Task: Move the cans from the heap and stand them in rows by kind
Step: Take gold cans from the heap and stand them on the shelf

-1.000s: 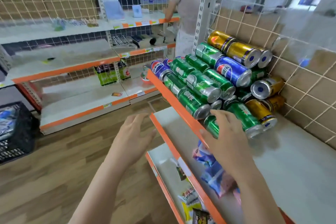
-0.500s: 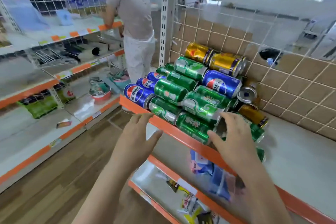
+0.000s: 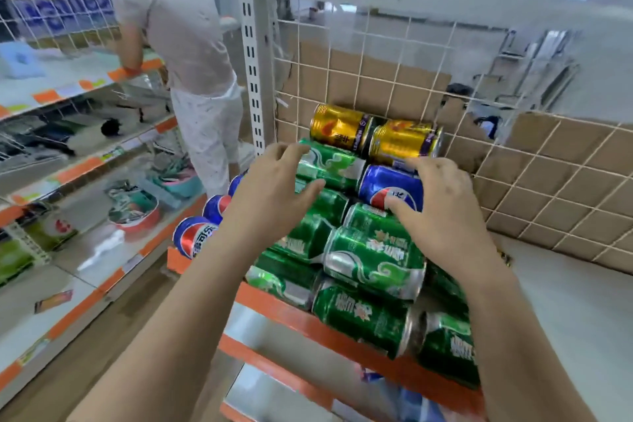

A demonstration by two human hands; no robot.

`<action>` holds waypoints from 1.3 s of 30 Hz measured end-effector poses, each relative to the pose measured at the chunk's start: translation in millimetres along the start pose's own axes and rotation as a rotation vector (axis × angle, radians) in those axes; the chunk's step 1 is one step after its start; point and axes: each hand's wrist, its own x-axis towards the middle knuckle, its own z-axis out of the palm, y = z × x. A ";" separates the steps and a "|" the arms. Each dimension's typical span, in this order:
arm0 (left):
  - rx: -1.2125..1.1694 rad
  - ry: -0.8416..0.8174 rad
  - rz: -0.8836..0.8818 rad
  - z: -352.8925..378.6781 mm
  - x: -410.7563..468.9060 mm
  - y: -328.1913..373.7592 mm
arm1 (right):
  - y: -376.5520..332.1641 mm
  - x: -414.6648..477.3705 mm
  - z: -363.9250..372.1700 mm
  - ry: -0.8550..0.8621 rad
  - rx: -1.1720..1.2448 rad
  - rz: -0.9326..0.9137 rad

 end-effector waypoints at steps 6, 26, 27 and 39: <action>0.029 -0.090 0.079 16.3 53.9 -2.8 | 3.1 46.5 6.4 0.010 -0.147 0.027; 0.409 -0.407 0.528 42.5 191.8 9.9 | 4.1 125.4 8.8 -0.215 -0.330 0.105; 0.409 -0.377 0.536 41.7 192.1 9.8 | 4.5 125.0 8.5 -0.194 -0.315 0.101; -0.258 -0.056 0.274 16.1 185.3 4.3 | 1.4 112.0 6.8 0.240 0.277 0.227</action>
